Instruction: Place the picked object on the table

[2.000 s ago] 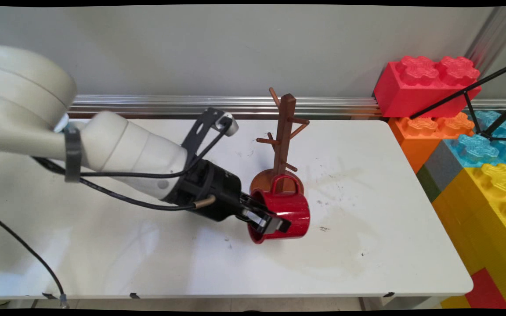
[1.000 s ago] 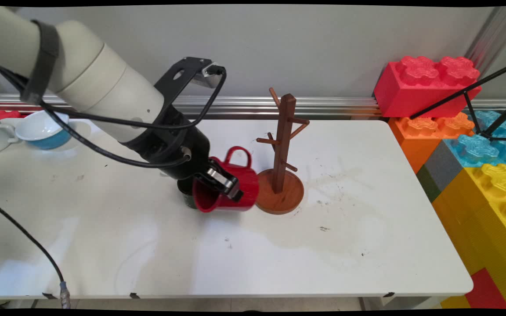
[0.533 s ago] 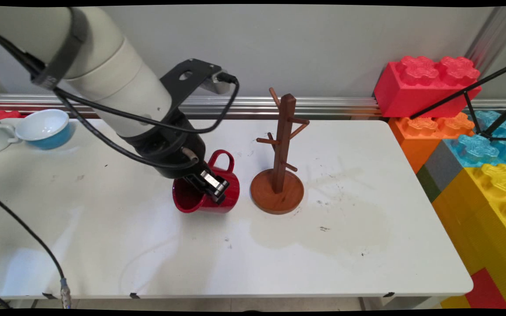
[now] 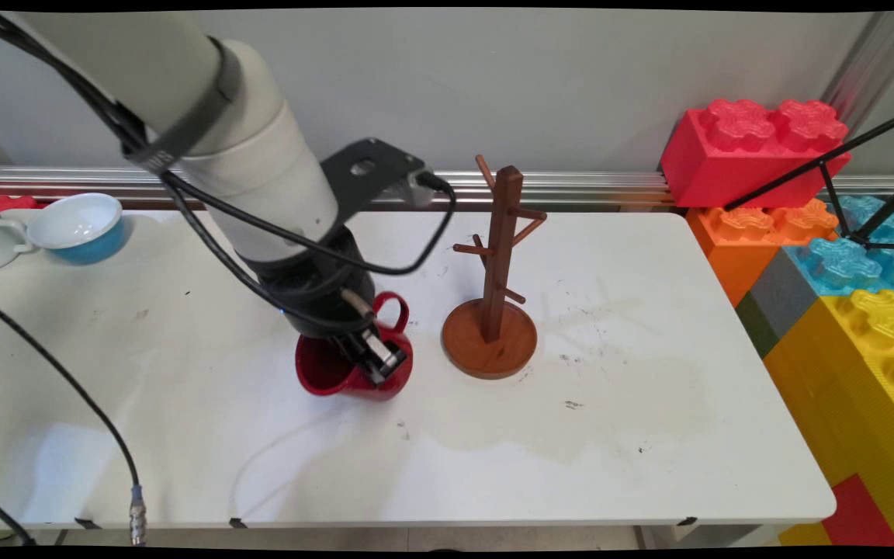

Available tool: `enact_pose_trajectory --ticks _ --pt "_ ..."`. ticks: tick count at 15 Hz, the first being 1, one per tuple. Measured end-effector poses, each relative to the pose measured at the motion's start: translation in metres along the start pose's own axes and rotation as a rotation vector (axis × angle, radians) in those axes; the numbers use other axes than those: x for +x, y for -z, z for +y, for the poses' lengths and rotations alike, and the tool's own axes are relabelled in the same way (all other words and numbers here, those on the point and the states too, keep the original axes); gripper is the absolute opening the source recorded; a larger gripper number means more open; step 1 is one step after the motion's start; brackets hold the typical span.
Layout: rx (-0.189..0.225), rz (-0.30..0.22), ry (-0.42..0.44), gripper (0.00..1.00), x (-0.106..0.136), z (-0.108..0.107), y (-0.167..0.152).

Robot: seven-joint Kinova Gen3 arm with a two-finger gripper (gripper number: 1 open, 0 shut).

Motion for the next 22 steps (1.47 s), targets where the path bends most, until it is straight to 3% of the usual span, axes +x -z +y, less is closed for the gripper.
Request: enact_pose_trajectory --ticks 11,22 --pt "0.063 -0.183 -0.017 0.00 0.027 0.011 -0.050" --pt "0.093 -0.279 -0.013 0.00 0.048 0.007 -0.101"
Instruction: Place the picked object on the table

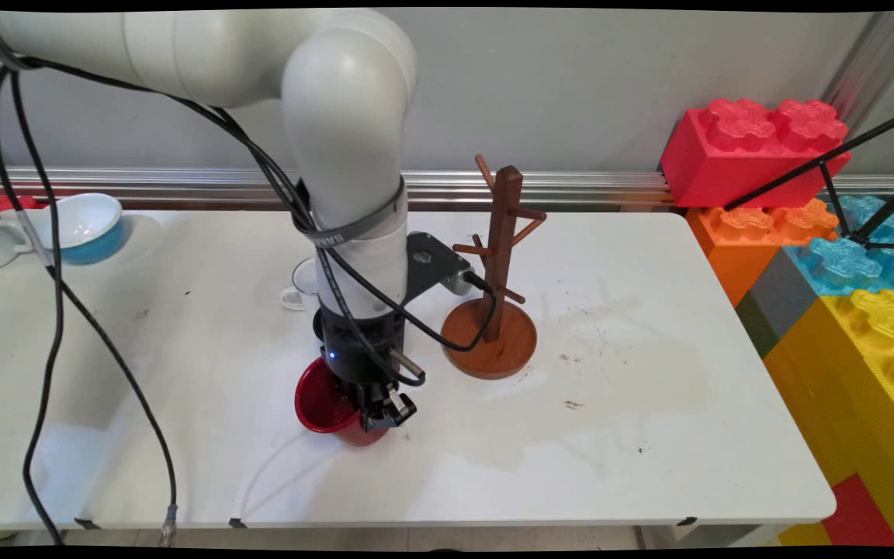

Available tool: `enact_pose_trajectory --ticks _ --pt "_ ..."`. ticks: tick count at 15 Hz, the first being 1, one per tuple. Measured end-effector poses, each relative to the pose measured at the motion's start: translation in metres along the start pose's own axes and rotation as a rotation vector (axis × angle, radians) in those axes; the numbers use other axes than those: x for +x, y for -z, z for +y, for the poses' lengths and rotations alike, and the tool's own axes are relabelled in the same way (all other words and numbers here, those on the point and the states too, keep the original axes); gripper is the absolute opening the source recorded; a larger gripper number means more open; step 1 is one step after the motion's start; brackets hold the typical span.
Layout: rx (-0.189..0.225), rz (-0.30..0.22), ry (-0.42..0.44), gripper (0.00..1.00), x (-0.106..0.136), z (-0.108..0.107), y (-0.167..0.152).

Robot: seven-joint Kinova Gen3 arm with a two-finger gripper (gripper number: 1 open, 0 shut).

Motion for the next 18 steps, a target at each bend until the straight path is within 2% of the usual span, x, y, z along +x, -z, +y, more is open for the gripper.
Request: enact_pose_trajectory --ticks 7,15,16,18 --pt "-0.009 -0.029 0.005 0.00 0.014 0.002 -0.021" --pt "-0.014 -0.037 0.007 0.00 0.026 0.003 -0.035" --pt "-0.013 -0.037 0.009 1.00 0.027 0.003 -0.036" --pt "-0.012 -0.032 0.014 1.00 0.029 0.002 -0.038"
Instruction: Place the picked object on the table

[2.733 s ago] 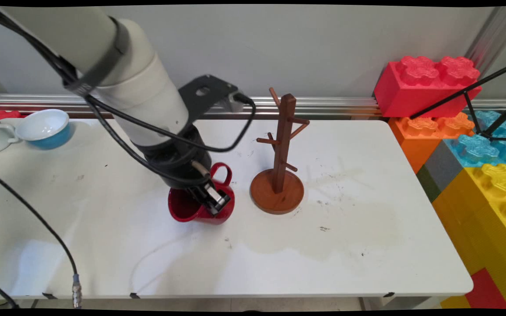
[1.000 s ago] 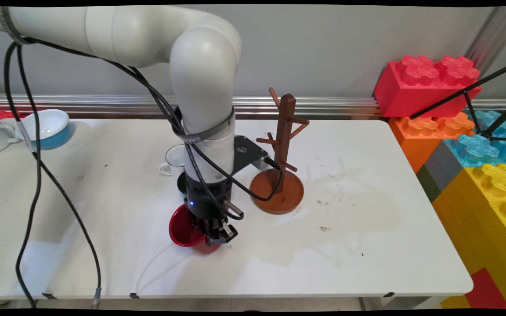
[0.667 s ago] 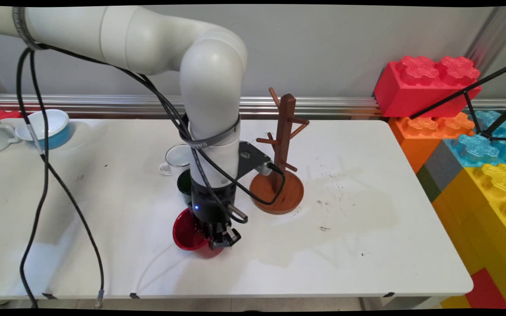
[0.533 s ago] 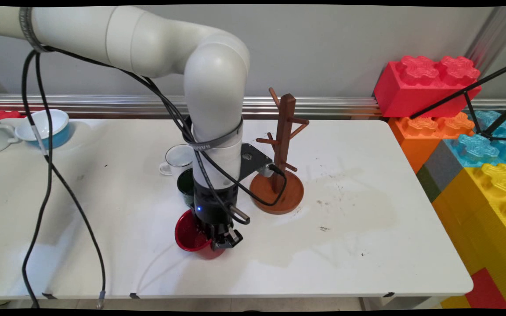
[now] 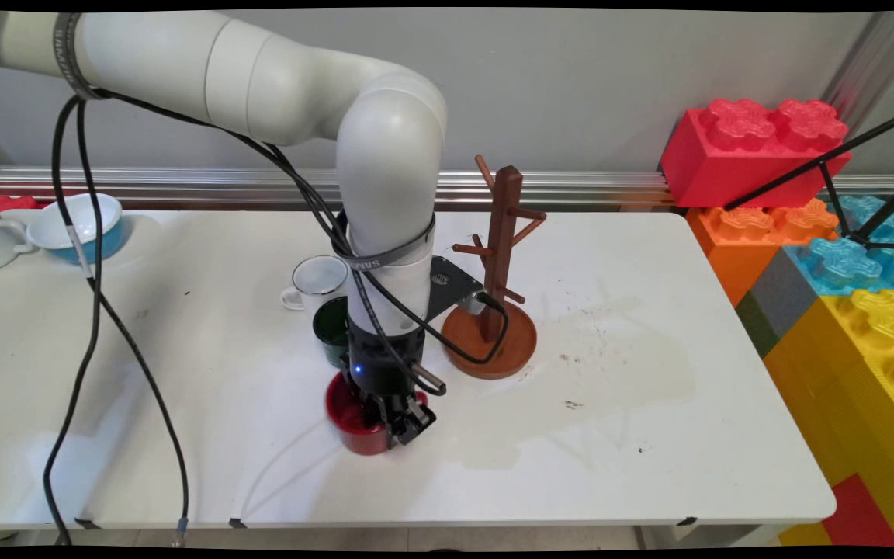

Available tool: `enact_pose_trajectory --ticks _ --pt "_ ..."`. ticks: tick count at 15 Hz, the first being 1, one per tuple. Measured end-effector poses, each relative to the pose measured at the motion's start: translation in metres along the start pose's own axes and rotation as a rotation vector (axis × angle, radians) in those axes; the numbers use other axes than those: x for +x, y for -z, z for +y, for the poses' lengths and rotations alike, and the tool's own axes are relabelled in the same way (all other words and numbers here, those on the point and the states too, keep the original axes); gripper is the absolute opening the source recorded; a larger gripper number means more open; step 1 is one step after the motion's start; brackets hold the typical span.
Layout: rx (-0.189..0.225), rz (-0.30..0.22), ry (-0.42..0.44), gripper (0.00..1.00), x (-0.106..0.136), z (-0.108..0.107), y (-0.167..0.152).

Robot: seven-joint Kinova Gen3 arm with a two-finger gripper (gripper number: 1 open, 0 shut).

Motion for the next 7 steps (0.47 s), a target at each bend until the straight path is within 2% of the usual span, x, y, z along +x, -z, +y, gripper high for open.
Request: enact_pose_trajectory --ticks 7 --pt "-0.002 0.035 0.016 1.00 0.0048 -0.0052 -0.0032"
